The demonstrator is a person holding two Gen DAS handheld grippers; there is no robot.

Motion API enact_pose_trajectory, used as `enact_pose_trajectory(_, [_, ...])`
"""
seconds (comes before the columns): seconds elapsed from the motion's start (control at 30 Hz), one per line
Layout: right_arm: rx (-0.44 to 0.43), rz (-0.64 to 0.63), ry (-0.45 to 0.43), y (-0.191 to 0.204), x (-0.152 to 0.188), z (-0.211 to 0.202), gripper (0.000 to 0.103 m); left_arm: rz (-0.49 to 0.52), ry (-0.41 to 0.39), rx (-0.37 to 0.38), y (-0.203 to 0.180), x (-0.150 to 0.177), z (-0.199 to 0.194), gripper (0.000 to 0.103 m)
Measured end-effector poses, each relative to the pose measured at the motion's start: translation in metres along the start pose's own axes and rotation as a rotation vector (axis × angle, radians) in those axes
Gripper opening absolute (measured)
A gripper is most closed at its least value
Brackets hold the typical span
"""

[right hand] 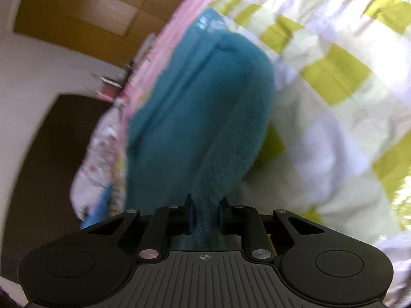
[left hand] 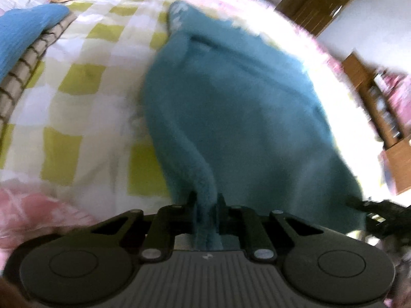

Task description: Fold small clothes

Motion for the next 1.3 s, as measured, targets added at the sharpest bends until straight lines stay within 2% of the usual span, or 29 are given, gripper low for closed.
enact_pose_trajectory(0.2, [-0.176,0.109,-0.062,0.017,-0.017,0.004,0.017,-0.102,-0.139,0.233,0.005,-0.022,-0.003,0.017])
enact_pose_trajectory(0.43, [-0.287,0.128,-0.153,0.045,-0.063,0.015,0.016,-0.094,-0.281,0.361,0.002,-0.070,0.002,0.017])
enact_pose_trajectory(0.53, [-0.300,0.117,-0.195,0.058,-0.089,0.026,0.016,-0.091,-0.344,0.392,0.005,-0.097,0.009,0.017])
enact_pose_trajectory(0.7, [-0.287,0.126,-0.239,0.067,-0.131,0.050,0.016,-0.089,-0.403,0.384,0.012,-0.143,0.031,0.017])
enact_pose_trajectory(0.93, [-0.260,0.188,-0.286,0.071,-0.180,0.098,0.016,-0.111,-0.444,0.323,0.031,-0.196,0.068,0.017])
enact_pose_trajectory(1.3, [-0.166,0.235,-0.294,0.063,-0.219,0.154,0.016,-0.130,-0.454,0.200,0.052,-0.226,0.105,0.017])
Point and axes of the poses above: each gripper's, at about its wrist camera, not at the fingertips, and z roughly the way its jaws point, y to its left, x to its underside, the point moved 1 cm from there along z, roughly the way its jaws point, and after that the axes turned 10 degrees about x, right-handed, at the moved point
